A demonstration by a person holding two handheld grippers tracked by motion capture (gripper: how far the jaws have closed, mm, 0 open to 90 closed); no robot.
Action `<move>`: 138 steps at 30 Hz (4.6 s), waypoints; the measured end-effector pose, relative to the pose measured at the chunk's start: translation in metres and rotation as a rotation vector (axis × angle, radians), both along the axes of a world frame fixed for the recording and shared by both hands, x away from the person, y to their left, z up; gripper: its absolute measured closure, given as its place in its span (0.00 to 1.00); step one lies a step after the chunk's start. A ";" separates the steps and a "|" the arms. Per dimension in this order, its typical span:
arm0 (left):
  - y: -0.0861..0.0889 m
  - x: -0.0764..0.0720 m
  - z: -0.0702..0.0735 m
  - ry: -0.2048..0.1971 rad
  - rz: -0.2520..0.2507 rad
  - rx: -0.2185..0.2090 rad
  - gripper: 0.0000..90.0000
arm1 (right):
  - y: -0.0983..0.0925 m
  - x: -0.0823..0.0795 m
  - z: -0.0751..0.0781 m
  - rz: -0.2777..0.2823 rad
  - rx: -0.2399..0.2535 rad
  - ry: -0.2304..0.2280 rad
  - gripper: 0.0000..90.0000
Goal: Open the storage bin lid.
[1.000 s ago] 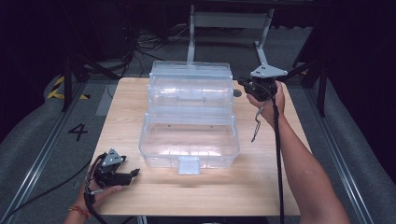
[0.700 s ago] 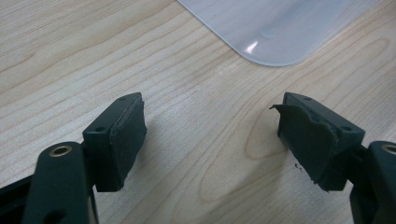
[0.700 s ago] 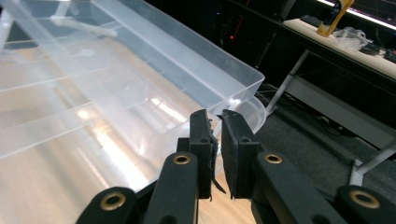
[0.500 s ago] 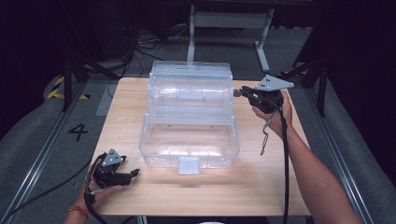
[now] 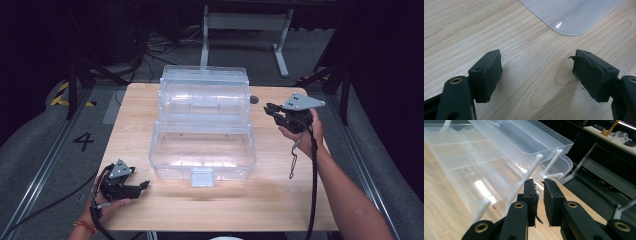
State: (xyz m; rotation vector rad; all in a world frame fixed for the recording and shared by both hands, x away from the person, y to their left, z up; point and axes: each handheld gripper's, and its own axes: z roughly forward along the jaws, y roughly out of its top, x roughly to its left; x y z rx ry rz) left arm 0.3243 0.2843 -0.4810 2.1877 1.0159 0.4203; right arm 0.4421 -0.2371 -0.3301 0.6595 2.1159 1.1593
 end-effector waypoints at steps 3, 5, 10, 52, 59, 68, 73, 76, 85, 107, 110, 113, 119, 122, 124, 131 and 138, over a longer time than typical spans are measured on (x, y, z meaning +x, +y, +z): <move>0.000 0.000 0.000 0.000 0.000 0.000 0.27 | -0.004 -0.005 -0.003 0.003 -0.008 0.001 0.89; 0.000 0.000 0.000 0.000 0.001 -0.001 0.27 | -0.005 -0.008 -0.006 0.006 -0.018 0.004 0.88; 0.000 0.000 0.000 0.000 0.001 0.000 0.26 | -0.009 -0.013 -0.011 0.009 -0.025 0.015 0.87; 0.000 0.000 0.000 -0.001 0.002 0.001 0.26 | -0.072 -0.065 -0.078 -0.031 -0.029 0.129 0.70; 0.000 -0.001 0.000 0.007 0.004 -0.005 0.26 | -0.086 -0.075 -0.092 -0.075 -0.021 0.170 0.61; 0.000 -0.001 0.000 0.006 0.003 -0.004 0.26 | -0.103 -0.084 -0.114 -0.126 -0.057 0.225 0.45; 0.001 -0.002 0.000 -0.003 0.009 0.004 0.26 | -0.111 -0.087 -0.123 -0.133 -0.062 0.246 0.43; 0.002 -0.003 0.000 0.008 0.011 -0.003 0.26 | -0.119 -0.090 -0.130 -0.127 -0.029 0.286 0.43; 0.002 -0.003 0.000 0.009 0.011 -0.003 0.26 | -0.141 -0.104 -0.150 -0.135 0.022 0.351 0.41; 0.002 -0.003 0.000 0.013 0.002 -0.002 0.24 | -0.151 -0.105 -0.157 -0.157 0.041 0.399 0.29; 0.003 -0.003 0.001 0.013 -0.003 0.003 0.24 | -0.151 -0.105 -0.157 -0.158 0.041 0.399 0.29; 0.002 -0.003 0.000 0.022 -0.002 -0.005 0.24 | -0.151 -0.105 -0.157 -0.158 0.041 0.399 0.29; 0.002 -0.003 0.000 0.021 0.000 -0.006 0.24 | -0.151 -0.105 -0.157 -0.160 0.041 0.399 0.28; 0.002 -0.003 0.000 0.016 0.000 0.000 0.24 | -0.151 -0.105 -0.157 -0.161 0.041 0.399 0.28; 0.002 -0.003 0.000 0.016 0.000 -0.001 0.24 | -0.151 -0.106 -0.157 -0.161 0.041 0.400 0.28; 0.002 -0.003 0.000 0.005 0.006 -0.003 0.24 | -0.151 -0.105 -0.156 -0.161 0.042 0.400 0.28; 0.001 -0.003 -0.001 0.016 0.013 -0.004 0.21 | -0.151 -0.105 -0.156 -0.162 0.042 0.400 0.28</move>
